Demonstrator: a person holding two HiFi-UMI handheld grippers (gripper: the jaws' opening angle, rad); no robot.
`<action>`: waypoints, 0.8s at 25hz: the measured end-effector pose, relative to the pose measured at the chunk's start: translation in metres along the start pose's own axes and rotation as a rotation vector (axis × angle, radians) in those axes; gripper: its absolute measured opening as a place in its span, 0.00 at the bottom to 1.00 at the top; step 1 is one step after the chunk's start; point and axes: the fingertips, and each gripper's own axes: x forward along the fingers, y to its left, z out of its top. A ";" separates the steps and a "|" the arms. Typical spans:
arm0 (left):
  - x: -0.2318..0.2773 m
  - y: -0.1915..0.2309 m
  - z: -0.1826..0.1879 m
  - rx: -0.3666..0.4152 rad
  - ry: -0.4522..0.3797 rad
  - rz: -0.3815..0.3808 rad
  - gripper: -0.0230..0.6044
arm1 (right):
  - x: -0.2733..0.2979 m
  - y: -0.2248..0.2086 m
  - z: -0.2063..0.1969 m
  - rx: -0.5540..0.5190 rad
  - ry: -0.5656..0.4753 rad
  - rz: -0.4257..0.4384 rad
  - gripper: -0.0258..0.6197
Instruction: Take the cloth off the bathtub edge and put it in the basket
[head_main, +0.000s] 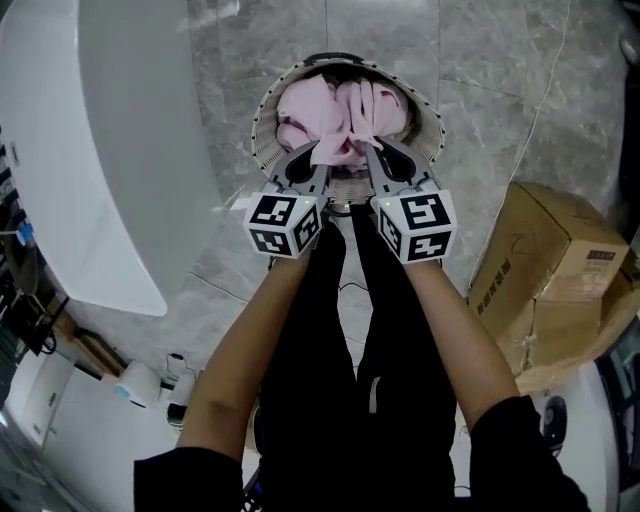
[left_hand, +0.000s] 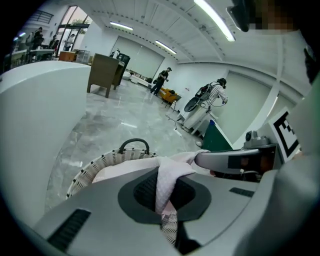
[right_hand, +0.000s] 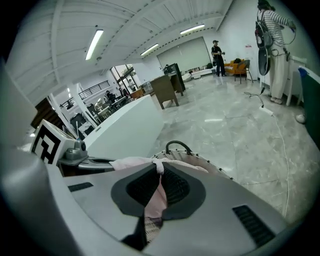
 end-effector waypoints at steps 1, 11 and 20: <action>0.005 0.004 -0.004 -0.016 0.006 0.009 0.07 | 0.005 -0.002 -0.003 0.012 0.009 0.021 0.09; 0.050 0.031 -0.055 -0.097 0.078 0.008 0.07 | 0.055 -0.024 -0.041 -0.099 0.110 0.099 0.09; 0.081 0.042 -0.083 0.022 0.214 -0.030 0.07 | 0.082 -0.031 -0.080 -0.184 0.231 0.109 0.09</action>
